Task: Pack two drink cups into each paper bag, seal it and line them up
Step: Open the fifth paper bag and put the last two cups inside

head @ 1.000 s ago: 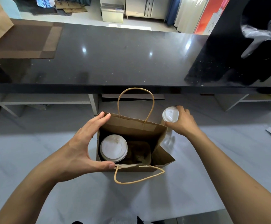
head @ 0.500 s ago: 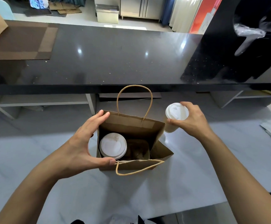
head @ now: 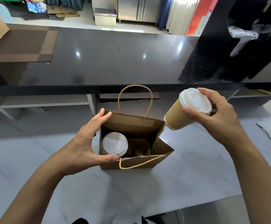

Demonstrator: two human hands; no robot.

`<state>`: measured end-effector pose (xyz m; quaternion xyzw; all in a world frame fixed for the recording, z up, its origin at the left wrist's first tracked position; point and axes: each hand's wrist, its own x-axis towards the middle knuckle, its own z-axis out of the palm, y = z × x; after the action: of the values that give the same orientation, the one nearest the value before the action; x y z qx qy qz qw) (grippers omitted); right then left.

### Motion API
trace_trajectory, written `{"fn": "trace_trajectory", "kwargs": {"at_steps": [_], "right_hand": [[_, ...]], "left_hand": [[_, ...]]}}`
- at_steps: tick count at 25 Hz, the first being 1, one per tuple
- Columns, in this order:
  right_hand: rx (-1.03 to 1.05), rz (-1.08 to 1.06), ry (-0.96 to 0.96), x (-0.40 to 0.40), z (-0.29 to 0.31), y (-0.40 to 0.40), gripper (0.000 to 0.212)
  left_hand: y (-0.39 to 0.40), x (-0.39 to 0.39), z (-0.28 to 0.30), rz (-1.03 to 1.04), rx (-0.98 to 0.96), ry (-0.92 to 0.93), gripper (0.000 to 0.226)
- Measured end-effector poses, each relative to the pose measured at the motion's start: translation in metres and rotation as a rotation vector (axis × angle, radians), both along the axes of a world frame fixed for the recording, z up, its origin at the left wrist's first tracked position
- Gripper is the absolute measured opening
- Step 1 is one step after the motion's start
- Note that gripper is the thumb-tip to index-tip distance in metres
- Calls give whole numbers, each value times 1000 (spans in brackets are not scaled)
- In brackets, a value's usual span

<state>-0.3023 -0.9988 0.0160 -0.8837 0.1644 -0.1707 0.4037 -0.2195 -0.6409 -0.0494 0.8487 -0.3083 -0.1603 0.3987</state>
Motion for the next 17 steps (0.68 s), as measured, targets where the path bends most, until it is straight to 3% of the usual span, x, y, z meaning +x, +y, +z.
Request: {"fn": "trace_trajectory", "kwargs": {"at_steps": [7, 12, 17], "right_hand": [[-8, 132, -54, -17, 35, 15, 79], [0, 362, 67, -11, 37, 35, 86], [-38, 544, 175, 2, 22, 64, 81]], "left_hand": [[1, 0, -1, -8, 3, 2, 115], [2, 0, -3, -3, 5, -5, 115], [3, 0, -6, 6, 7, -5, 115]]}}
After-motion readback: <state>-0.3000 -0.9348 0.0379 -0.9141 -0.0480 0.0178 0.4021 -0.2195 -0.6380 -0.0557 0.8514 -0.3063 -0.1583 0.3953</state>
